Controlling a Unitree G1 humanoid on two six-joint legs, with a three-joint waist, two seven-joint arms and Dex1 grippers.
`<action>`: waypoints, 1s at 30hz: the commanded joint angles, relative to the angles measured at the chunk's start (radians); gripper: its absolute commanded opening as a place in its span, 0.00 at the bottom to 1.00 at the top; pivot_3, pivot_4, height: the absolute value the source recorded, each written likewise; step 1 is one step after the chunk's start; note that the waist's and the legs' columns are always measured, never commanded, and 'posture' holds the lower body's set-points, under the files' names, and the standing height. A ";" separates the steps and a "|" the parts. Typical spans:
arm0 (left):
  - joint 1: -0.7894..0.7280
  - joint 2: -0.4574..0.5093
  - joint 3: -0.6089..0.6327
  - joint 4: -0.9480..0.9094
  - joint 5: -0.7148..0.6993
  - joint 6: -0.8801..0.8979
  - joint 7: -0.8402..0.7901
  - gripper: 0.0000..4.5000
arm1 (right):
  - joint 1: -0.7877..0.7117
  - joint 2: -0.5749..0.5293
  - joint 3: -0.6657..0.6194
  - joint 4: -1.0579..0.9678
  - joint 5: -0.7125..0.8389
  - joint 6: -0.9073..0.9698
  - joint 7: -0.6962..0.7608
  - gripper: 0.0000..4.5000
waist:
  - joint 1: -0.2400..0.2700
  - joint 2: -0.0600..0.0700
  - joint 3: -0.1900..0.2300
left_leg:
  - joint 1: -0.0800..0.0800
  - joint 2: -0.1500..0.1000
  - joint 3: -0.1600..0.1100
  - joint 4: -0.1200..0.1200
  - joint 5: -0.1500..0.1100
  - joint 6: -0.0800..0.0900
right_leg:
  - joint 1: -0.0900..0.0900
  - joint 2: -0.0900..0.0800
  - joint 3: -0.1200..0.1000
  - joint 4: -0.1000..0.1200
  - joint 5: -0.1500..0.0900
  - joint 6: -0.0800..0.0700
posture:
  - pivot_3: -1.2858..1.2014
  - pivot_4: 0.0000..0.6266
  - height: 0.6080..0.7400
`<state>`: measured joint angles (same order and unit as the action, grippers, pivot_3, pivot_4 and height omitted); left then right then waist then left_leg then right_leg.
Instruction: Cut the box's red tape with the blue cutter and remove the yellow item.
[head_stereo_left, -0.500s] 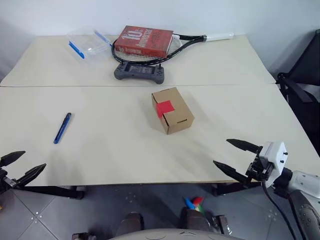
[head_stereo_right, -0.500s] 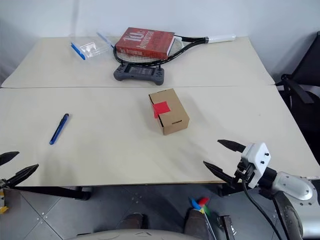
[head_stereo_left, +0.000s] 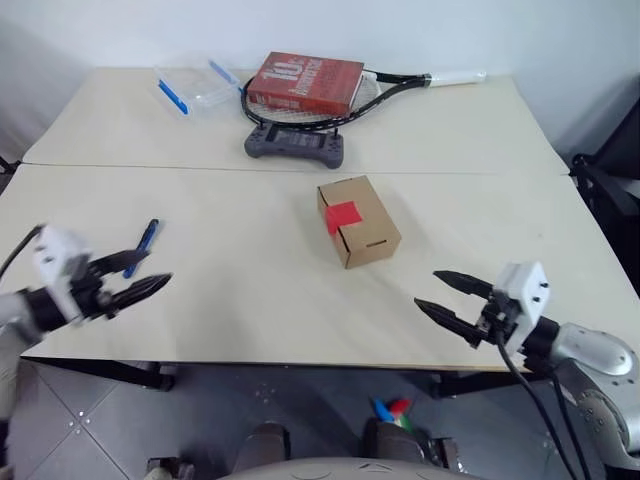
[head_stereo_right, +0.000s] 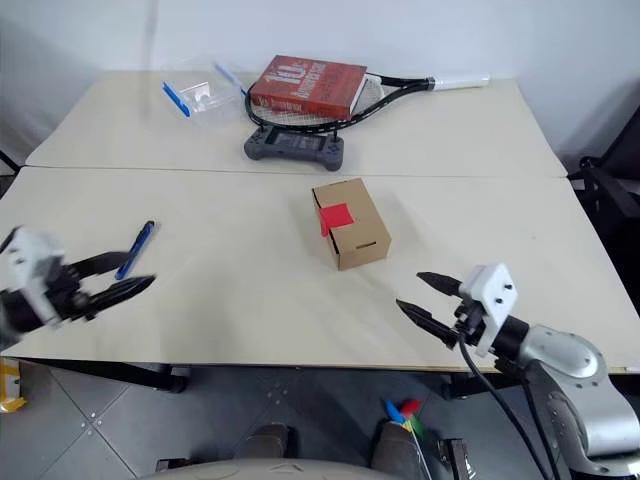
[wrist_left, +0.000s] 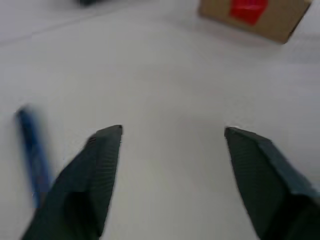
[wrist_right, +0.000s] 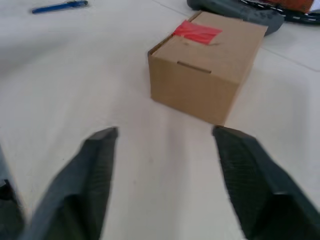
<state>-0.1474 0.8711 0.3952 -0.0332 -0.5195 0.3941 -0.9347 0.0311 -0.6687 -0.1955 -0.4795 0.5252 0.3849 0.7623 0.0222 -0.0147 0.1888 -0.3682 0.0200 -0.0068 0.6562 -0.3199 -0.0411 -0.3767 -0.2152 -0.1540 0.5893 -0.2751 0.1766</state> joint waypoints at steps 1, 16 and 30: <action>-0.180 -0.067 -0.120 0.073 0.078 -0.033 0.066 0.43 | -0.057 0.019 0.038 -0.012 -0.041 0.040 -0.076 0.39 | 0.000 0.000 0.000 | 0.001 0.000 0.000 0.000 0.000 0.000 | 0.000 0.000 0.000 0.000 0.000 0.000 | 0.52 0.24 1.00; -1.080 -0.545 -0.467 1.276 0.563 -0.521 0.415 0.02 | -0.291 0.189 0.404 0.030 -0.309 0.245 -0.290 0.00 | -0.045 -0.005 -0.002 | -0.003 -0.001 0.011 0.000 -0.007 0.007 | -0.006 -0.001 -0.001 -0.006 0.005 0.003 | 0.52 0.24 1.00; -1.085 -0.628 -0.418 1.355 0.596 -0.542 0.289 0.02 | -0.240 0.148 0.355 -0.039 -0.354 0.368 -0.325 0.00 | -0.023 -0.005 -0.002 | -0.006 -0.001 0.013 0.006 -0.007 0.007 | -0.007 -0.002 0.000 -0.004 0.005 0.003 | 0.52 0.24 1.00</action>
<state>-1.2398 0.2382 -0.0200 1.3198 0.0626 -0.1337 -0.6372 -0.2141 -0.4992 0.1980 -0.4644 0.1786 0.7314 0.4365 -0.0005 -0.0198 0.1865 -0.3742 0.0187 0.0062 0.6621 -0.3268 -0.0341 -0.3841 -0.2172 -0.1538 0.5854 -0.2697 0.1800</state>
